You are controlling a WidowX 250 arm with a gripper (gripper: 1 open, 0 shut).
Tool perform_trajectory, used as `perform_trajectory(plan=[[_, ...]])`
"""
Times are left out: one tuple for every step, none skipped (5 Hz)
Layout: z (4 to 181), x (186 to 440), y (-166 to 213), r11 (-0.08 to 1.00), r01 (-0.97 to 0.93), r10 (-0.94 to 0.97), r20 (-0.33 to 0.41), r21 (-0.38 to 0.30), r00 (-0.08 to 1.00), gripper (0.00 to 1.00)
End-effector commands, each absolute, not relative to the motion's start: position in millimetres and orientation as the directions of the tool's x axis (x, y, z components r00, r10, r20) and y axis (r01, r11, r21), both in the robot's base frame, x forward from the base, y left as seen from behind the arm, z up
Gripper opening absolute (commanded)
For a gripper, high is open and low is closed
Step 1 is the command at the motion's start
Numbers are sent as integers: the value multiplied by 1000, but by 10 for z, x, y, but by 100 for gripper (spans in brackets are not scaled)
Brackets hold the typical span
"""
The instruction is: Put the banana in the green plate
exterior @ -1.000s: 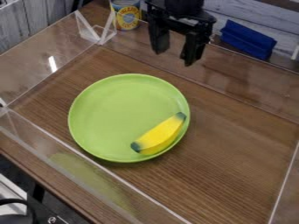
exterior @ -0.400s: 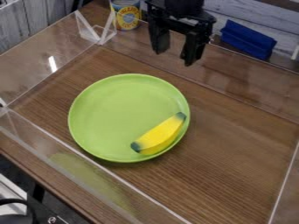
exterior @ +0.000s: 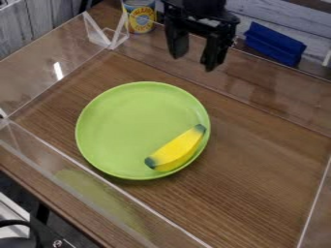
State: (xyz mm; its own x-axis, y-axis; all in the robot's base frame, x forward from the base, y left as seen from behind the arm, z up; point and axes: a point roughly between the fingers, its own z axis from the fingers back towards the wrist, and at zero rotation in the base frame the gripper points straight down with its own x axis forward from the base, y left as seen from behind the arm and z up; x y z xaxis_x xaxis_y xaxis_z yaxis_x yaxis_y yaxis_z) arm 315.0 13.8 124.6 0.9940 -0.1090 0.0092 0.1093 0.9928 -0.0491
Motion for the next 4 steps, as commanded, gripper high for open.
perform_trajectory(plan=[[1383,3212,146,991,124,-121,60,-41,991,100],[1341,3307,161,991,123,-120,75,-47,990,100],[1309,3372,206,992,112,-108,84,-49,991,100],[1284,3401,262,994,98,-94,81,-45,992,100]])
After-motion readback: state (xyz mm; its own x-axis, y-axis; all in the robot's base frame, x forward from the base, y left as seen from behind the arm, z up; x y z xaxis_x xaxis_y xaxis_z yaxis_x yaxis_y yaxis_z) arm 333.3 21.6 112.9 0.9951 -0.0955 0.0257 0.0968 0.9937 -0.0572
